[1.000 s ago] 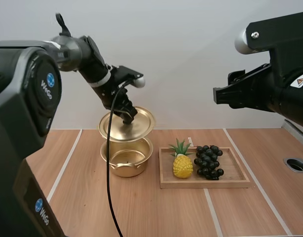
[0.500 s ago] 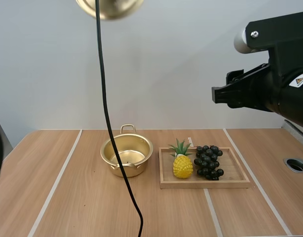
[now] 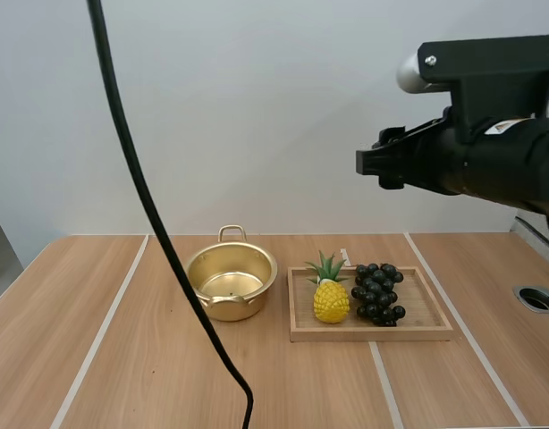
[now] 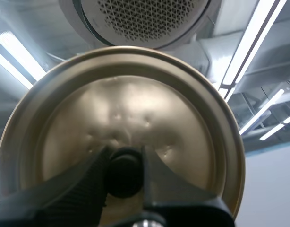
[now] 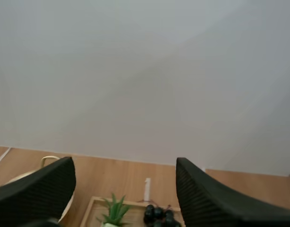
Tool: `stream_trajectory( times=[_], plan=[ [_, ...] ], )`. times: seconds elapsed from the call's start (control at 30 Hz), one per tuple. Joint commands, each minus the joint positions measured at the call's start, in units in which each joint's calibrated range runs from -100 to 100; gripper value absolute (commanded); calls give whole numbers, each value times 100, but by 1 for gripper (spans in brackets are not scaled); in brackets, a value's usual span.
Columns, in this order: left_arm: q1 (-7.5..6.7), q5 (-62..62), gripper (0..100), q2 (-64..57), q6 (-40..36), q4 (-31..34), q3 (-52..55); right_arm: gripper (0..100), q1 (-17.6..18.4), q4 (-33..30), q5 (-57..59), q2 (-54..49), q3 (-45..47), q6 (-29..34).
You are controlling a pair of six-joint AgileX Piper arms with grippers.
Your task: Open the pot, put the pineapple inside, and close it
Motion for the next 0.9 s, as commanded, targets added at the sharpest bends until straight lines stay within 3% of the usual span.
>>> stream_trajectory(
  times=[0.0,0.13,0.3,0.63,0.87],
  plan=[
    [-9,-450,0,-24,-28,-40,-9,100,-18,650,583,703,-27,-498],
    [-9,-33,0,-24,-31,222,-9,100,-18,1504,1704,1904,-27,-1056],
    [-9,207,0,-24,-31,258,-9,100,-18,1733,1811,2771,-27,-1322],
    [-9,678,0,-24,-31,345,-9,100,-18,1595,1780,3806,-27,-1321],
    [-9,678,0,-24,-31,545,-9,100,-18,1304,1022,4130,-27,-1403]
  ],
)
